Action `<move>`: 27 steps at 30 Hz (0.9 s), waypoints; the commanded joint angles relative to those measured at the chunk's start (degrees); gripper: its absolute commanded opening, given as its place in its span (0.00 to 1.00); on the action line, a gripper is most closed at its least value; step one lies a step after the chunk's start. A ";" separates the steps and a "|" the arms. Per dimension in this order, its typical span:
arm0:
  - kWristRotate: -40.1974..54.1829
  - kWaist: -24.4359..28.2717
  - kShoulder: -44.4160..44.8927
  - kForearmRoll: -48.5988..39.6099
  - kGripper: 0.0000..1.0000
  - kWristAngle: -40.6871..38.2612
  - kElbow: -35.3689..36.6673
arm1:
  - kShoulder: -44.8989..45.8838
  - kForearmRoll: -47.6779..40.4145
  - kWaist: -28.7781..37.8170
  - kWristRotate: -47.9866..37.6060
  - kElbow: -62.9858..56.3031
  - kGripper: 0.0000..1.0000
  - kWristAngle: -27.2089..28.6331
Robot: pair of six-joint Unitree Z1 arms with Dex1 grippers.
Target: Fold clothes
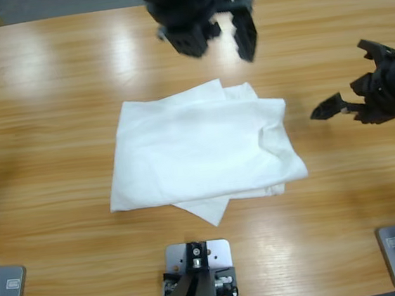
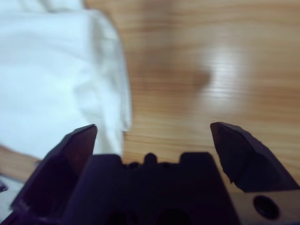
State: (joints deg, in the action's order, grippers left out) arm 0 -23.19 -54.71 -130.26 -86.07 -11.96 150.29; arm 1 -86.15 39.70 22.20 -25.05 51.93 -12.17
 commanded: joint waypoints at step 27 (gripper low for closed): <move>1.48 4.26 34.35 39.30 0.92 2.38 -74.96 | -19.81 -22.38 -3.48 8.25 -1.49 0.35 -15.16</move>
State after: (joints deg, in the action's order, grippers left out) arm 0 -20.95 -50.89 -95.78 -47.72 -8.87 77.09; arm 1 -101.94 20.93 19.90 -16.73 51.16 -25.71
